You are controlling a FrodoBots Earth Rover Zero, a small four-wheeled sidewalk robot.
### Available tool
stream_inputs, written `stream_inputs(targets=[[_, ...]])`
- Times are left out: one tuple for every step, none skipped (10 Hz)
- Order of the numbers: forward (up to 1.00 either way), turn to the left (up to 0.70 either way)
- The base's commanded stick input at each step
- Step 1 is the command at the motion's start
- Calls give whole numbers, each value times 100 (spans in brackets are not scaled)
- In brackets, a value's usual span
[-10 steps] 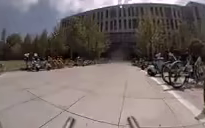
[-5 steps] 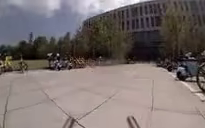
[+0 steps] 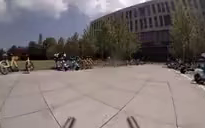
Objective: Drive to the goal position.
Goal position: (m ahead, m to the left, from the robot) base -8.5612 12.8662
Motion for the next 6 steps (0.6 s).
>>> stream_inputs(targets=[[70,3],[70,27],[70,34],[70,35],[70,35],[70,35]])
